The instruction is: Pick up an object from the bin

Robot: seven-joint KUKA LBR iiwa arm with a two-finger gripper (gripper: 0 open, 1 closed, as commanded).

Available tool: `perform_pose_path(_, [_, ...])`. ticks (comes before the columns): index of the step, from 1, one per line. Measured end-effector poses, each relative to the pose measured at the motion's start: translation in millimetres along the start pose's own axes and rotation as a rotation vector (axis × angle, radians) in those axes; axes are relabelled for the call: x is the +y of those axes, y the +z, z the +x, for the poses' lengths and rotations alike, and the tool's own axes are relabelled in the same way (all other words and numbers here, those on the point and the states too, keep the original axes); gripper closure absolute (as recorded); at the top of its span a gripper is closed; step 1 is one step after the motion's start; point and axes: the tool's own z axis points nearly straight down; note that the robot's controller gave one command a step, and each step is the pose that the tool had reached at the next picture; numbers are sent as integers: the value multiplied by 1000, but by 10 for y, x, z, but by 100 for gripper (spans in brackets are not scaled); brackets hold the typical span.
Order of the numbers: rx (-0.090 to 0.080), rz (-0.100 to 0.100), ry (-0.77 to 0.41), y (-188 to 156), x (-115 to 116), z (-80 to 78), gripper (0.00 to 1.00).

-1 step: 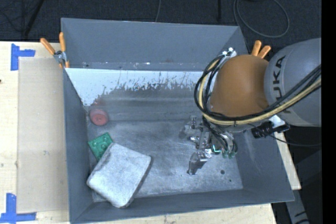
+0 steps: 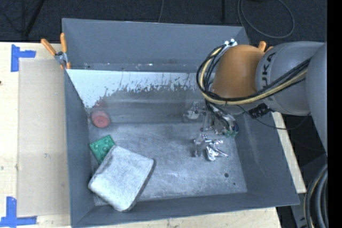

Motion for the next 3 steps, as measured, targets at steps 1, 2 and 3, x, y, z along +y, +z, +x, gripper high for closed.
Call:
perform_pose_path(1, [8,4,-73,-140,-621,531,0])
perform_pose_path(2, [4,0,-75,-139,-585,511,100])
perform_pose_path(3, [-1,1,-432,-1210,-395,389,100])
